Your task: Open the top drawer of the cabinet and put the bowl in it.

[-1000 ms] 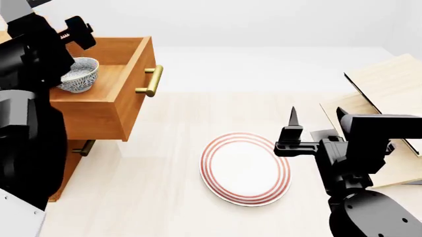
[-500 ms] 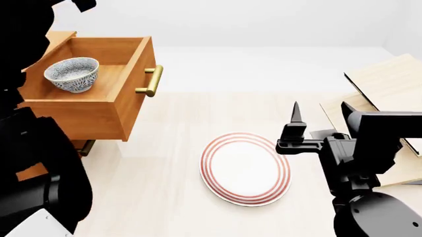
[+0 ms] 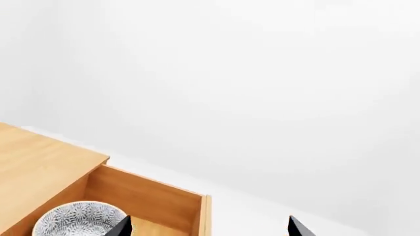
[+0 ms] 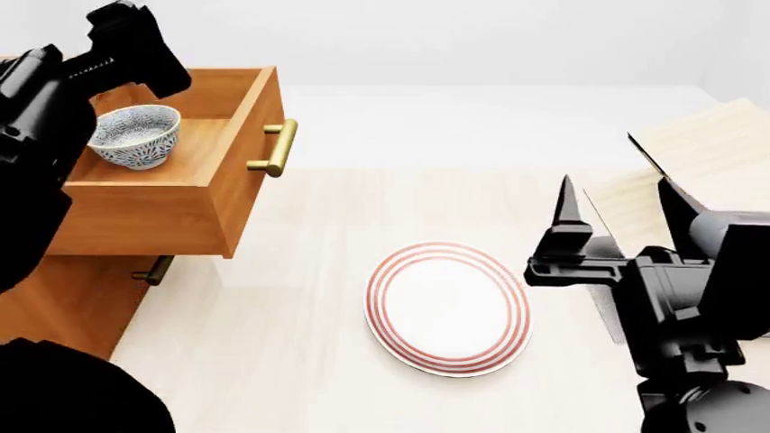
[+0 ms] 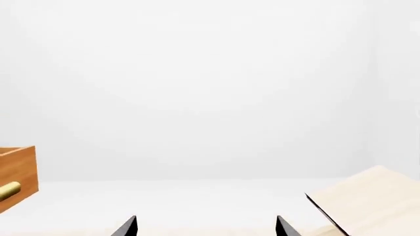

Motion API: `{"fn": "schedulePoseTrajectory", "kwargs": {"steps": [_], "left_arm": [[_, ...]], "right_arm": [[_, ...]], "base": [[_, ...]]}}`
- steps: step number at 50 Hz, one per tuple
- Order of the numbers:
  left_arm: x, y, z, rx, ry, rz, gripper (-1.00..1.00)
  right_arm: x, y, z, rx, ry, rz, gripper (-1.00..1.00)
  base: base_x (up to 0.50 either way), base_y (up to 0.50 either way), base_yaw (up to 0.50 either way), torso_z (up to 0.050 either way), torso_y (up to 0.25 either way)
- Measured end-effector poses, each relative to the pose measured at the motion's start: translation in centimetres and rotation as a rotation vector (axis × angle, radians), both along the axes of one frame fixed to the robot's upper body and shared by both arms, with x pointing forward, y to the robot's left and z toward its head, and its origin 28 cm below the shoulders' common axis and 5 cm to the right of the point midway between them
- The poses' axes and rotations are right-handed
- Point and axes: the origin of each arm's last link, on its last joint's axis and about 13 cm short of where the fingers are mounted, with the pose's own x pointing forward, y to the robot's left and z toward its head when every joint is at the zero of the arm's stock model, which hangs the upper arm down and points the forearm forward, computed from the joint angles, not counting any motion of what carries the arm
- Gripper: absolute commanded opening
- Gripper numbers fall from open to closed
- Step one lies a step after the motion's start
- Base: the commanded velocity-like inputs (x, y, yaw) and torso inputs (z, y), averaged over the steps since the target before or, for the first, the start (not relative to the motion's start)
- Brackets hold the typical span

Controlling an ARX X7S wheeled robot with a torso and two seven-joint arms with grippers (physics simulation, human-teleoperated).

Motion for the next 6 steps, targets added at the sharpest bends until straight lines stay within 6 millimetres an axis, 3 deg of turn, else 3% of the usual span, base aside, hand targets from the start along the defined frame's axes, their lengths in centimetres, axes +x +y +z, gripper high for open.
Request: {"fn": "schedulePoseTrajectory", "kwargs": {"steps": [6], "left_arm": [[-1.9, -0.2, -1.2, 0.017, -0.027, -0.032, 1.00]], "right_arm": [[-0.7, -0.1, 0.4, -0.001, -0.023, -0.003, 1.00]], "base": [[0.00, 0.00, 0.00, 0.000, 0.000]]}}
